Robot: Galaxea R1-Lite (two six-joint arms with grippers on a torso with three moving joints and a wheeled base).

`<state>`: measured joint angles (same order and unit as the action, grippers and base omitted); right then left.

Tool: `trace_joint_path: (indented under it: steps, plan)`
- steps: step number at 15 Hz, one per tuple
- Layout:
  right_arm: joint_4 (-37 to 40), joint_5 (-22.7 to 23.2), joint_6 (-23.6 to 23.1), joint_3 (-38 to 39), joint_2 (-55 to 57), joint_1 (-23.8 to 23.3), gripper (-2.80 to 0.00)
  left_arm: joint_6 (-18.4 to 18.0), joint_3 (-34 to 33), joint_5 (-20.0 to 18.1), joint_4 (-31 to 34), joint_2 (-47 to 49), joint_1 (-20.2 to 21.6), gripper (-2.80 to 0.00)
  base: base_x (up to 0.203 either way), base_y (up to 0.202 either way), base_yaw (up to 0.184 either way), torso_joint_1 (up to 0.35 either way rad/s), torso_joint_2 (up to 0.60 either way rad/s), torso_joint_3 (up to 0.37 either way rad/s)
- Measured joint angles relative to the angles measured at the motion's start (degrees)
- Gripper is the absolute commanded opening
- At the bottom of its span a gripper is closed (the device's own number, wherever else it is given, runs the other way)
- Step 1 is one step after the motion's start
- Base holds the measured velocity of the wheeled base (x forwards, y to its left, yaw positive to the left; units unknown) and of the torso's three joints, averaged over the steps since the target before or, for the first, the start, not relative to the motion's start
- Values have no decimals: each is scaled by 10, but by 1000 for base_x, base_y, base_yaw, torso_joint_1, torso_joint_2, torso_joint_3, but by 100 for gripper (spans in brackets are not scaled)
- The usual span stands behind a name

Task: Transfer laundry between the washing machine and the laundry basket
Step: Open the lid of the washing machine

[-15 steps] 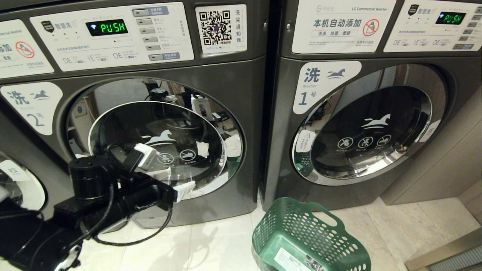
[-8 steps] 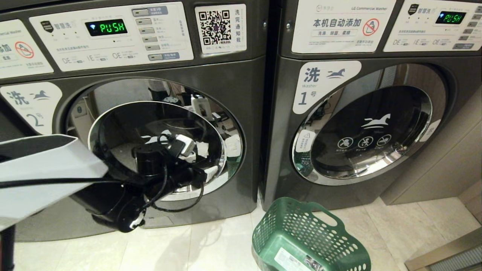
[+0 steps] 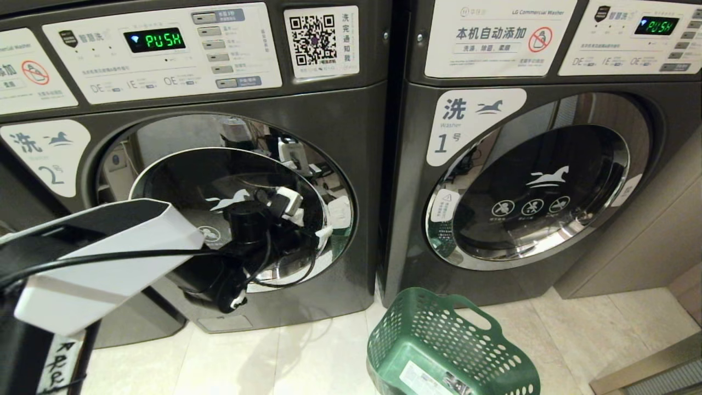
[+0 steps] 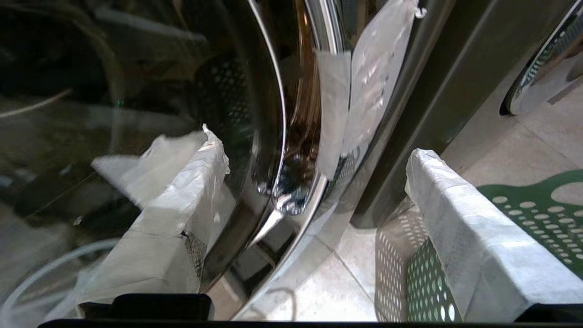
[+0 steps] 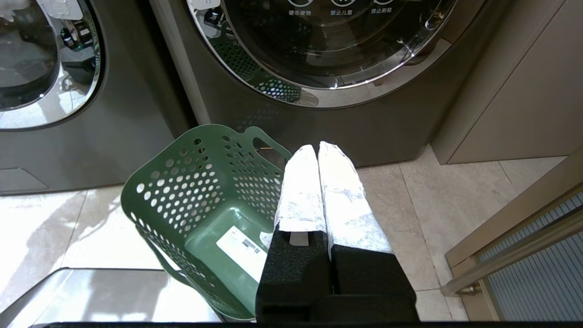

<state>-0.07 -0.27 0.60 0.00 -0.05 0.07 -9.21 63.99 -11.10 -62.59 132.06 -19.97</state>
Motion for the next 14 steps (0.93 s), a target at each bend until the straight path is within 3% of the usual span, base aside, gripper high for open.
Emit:
trace_joint_path:
  steps: [7, 10, 14]
  plan:
    - [0, 0, 0, 0, 0, 0, -280, 1, 101, -4, 4, 60, -9, 0, 0, 0, 0, 0, 0, 0]
    - [0, 0, 0, 0, 0, 0, -280, 5, 114, -13, -2, 74, -15, 0, 0, 0, 0, 0, 0, 0]
    - [0, 0, 0, 0, 0, 0, -280, 43, 114, -98, -15, 83, -16, 0, 0, 0, 0, 0, 0, 0]
